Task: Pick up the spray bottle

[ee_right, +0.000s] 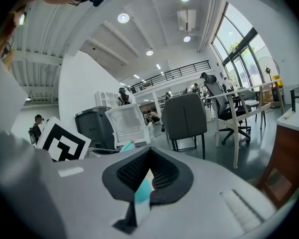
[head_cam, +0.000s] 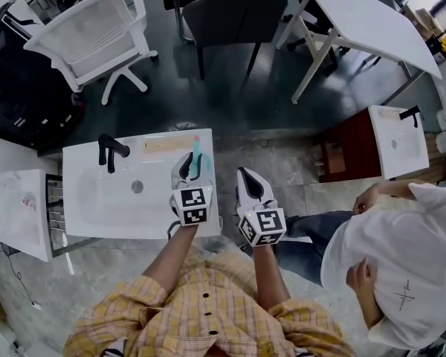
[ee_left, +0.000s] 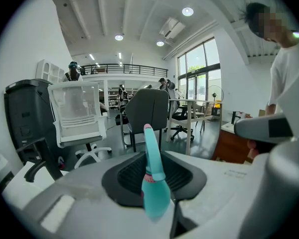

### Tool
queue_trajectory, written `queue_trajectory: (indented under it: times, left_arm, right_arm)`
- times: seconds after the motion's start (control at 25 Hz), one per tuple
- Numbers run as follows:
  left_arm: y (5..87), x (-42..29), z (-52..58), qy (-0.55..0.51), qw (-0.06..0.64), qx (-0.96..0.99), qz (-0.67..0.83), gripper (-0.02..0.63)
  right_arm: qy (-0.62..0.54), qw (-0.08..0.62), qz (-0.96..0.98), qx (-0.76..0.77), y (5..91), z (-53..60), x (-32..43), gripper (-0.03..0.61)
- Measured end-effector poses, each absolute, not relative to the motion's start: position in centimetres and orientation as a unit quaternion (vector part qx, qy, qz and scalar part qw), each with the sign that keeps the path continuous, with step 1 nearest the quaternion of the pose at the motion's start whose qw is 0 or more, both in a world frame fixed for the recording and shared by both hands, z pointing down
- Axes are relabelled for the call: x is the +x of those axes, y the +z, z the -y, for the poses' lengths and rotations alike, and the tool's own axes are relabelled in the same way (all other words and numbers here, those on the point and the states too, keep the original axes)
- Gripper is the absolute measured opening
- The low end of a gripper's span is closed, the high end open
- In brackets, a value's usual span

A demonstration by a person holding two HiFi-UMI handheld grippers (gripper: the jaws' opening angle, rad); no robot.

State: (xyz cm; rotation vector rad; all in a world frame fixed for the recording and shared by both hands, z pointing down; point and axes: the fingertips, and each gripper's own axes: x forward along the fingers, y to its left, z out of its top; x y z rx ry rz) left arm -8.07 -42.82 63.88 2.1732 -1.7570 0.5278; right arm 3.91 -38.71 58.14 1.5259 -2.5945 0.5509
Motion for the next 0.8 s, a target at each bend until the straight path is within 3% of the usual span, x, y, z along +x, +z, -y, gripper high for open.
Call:
queue_trajectory:
  times: [0.8]
  left_arm:
    - [56.9,-10.2,35.3,0.131,0.119,0.776,0.606,0.081]
  right_arm:
    - [0.160,0.016,0.849,0.504,53.3,32.0,2.6,0.001]
